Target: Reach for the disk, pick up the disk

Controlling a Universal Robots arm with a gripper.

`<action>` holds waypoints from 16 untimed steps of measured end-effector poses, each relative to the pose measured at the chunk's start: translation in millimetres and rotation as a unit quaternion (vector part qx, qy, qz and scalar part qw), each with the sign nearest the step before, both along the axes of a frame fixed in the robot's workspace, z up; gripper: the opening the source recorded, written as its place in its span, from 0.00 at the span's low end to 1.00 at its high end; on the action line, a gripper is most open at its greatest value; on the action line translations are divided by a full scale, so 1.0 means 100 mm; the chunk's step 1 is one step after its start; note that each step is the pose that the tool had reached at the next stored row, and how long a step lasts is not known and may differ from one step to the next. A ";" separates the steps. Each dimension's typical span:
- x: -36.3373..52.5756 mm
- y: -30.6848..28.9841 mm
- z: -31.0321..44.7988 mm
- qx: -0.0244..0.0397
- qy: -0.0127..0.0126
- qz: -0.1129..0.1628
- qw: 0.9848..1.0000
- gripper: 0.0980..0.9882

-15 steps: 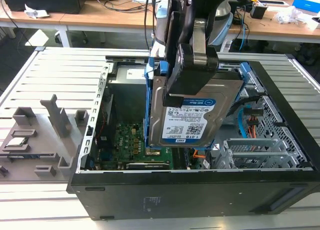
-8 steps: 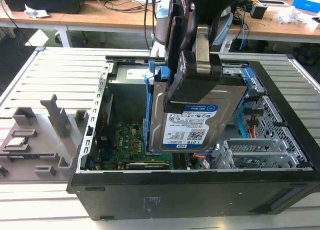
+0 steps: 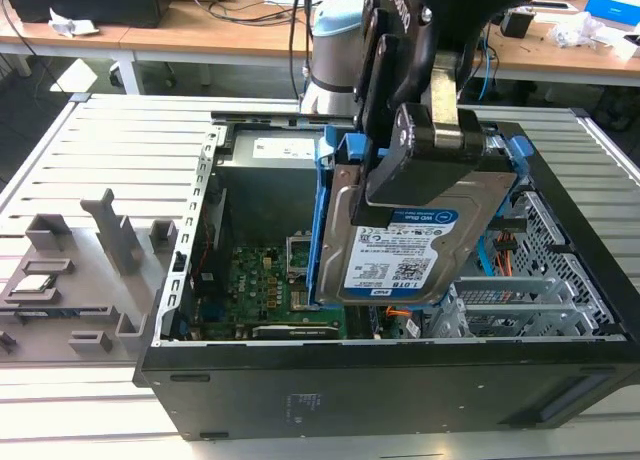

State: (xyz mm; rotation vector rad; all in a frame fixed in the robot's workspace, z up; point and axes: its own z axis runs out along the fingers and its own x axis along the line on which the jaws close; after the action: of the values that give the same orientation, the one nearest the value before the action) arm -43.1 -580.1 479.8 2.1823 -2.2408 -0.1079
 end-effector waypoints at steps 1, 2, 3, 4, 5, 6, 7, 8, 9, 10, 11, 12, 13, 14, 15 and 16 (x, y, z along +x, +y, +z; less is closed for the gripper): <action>0.015 0.000 0.000 0.000 0.000 0.000 1.000 0.30; 0.033 0.000 0.000 0.000 0.000 0.000 1.000 0.30; 0.062 0.000 0.000 0.000 0.000 0.000 1.000 0.30; 0.090 0.000 0.000 0.000 0.000 0.000 1.000 0.30; 0.107 0.000 -0.001 0.000 0.000 0.000 1.000 0.30; 0.126 0.000 0.000 0.000 0.000 0.000 1.000 0.30; 0.155 0.000 0.000 0.000 0.000 0.000 1.000 0.30; 0.176 0.000 0.000 0.000 0.000 0.000 1.000 0.30; 0.209 0.000 0.000 0.000 0.000 0.000 1.000 0.30; 0.245 0.000 0.000 0.000 0.000 0.000 1.000 0.30; 0.275 0.000 0.000 0.000 0.000 0.000 1.000 0.30; 0.299 0.000 0.000 0.000 0.000 0.000 1.000 0.30; 0.343 0.000 0.000 0.000 0.000 0.000 1.000 0.30; 0.371 0.000 -0.001 0.000 0.000 0.000 1.000 0.30; 0.414 0.000 -0.001 0.000 0.000 0.000 1.000 0.30; 0.464 0.000 0.000 0.000 0.000 0.000 1.000 0.30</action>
State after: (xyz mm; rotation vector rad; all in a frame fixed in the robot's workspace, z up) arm 3.3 -580.1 479.8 2.1818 -2.2406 -0.1088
